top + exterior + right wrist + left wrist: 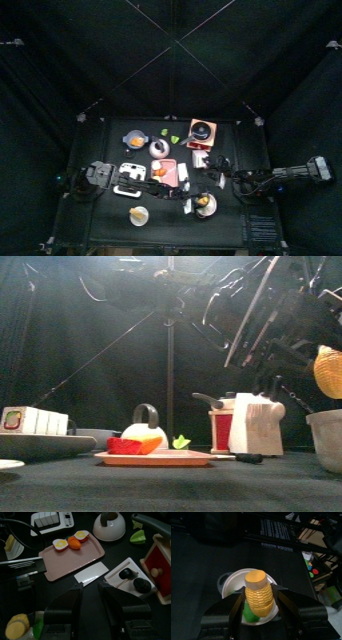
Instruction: Place corn in pot
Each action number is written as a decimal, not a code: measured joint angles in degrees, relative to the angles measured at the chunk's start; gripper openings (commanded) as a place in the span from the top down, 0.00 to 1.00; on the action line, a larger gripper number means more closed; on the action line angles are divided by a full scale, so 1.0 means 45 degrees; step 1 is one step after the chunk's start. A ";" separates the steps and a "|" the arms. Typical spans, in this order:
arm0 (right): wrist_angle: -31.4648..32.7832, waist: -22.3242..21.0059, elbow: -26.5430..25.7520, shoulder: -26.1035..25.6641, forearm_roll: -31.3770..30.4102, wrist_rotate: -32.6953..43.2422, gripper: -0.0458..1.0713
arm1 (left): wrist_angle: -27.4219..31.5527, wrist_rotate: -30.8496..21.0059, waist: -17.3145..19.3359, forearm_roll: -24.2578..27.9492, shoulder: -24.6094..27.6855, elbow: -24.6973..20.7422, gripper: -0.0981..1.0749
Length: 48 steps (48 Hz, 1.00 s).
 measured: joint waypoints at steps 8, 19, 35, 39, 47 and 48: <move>0.0000 -0.0020 -0.0020 0.0020 -0.0020 0.0000 0.33 | 0.0000 -0.0020 0.0117 -0.0059 0.0020 -0.0039 0.16; 0.0000 -0.0039 0.0000 0.0039 -0.0039 0.0000 0.33 | -0.0020 -0.0020 0.0117 -0.0078 0.0020 -0.0039 0.08; 0.0000 -0.0039 0.0000 0.0078 -0.0039 0.0000 0.33 | -0.0117 0.0020 0.0137 -0.0098 0.0020 -0.0039 0.08; 0.0000 -0.0039 0.0059 0.0059 -0.0020 0.0000 0.33 | -0.0137 0.0020 0.0137 -0.0098 0.0020 -0.0039 0.08; 0.0000 -0.0039 0.0078 0.0078 -0.0039 0.0000 0.33 | -0.0137 0.0059 0.0137 -0.0059 -0.0039 0.0059 0.08; 0.0000 -0.0059 0.0078 0.0078 -0.0039 0.0000 0.33 | -0.0156 0.0039 0.0117 -0.0039 -0.0078 0.0098 0.08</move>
